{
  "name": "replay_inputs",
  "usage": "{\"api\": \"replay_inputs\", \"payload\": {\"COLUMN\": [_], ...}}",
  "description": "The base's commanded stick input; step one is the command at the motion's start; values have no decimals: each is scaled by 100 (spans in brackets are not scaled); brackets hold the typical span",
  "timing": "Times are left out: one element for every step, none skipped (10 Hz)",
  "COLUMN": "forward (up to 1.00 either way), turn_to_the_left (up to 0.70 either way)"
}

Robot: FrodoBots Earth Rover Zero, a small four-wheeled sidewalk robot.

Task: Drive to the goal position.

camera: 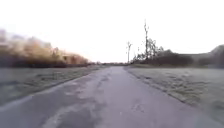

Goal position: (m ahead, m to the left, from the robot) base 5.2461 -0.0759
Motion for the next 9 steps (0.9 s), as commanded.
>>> {"api": "replay_inputs", "payload": {"forward": [100, 100, 100, 100, 100, 100, 100, 100, 100], "turn_to_the_left": [0, 0, 0, 0, 0, 0, 0, 0, 0]}}
